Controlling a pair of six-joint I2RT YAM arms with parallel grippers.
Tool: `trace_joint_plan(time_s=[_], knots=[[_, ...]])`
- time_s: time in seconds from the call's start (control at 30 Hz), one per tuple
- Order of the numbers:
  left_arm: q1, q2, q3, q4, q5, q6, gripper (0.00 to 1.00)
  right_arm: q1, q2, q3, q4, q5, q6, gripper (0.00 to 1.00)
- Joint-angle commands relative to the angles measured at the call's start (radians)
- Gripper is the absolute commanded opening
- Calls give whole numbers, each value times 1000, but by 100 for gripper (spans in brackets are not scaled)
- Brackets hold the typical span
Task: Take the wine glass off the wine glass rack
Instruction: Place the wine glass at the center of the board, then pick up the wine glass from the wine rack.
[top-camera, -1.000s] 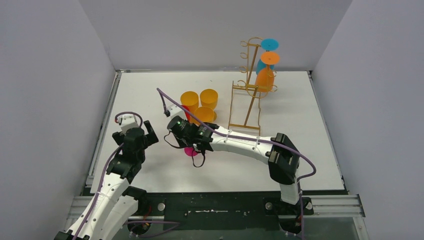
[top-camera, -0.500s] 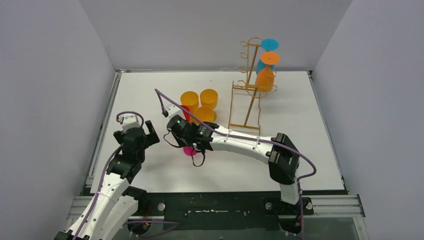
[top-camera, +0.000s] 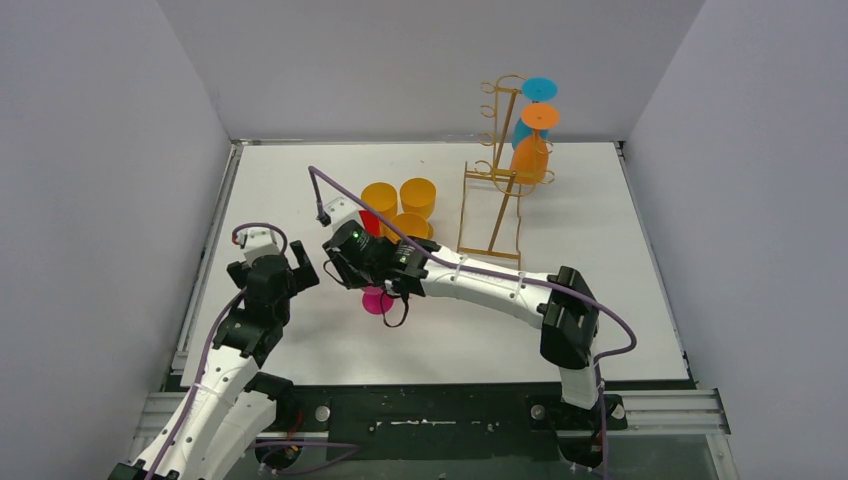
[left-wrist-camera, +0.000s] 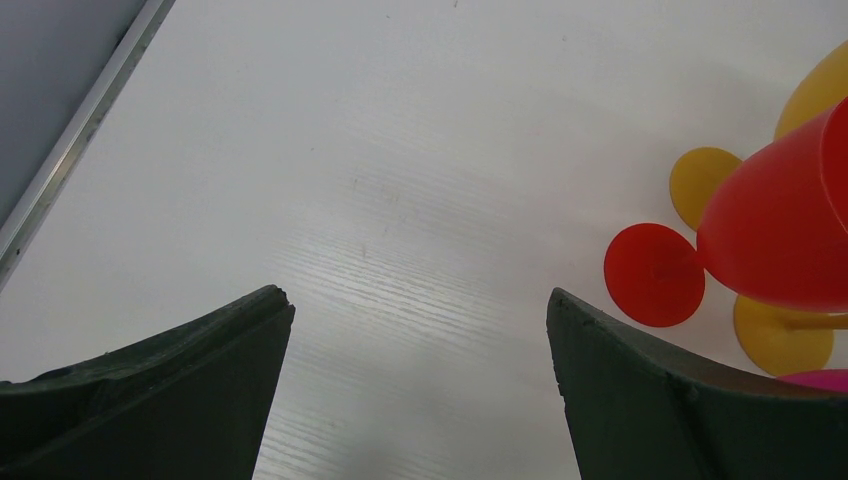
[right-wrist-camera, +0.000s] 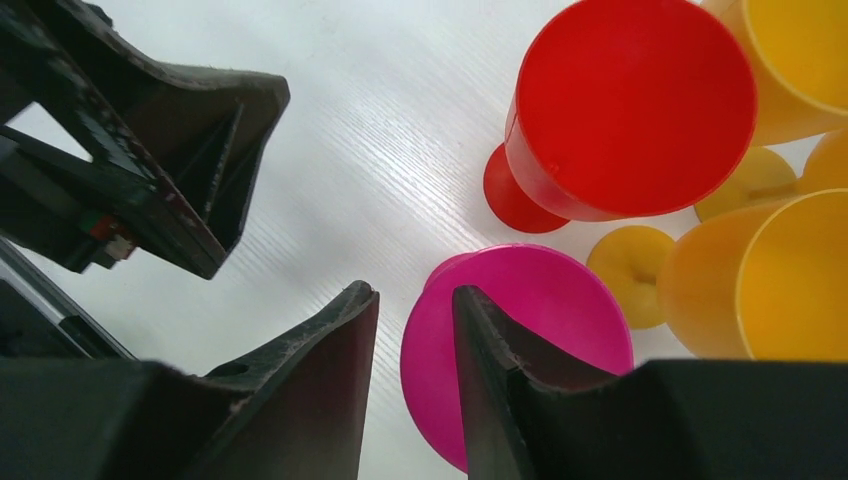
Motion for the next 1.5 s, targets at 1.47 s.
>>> trace_joint_plan(time_s=[1.47], knots=[[-6,-35,34,39,16,1,97,-906,-1097,-932,-46,-142,371,68]])
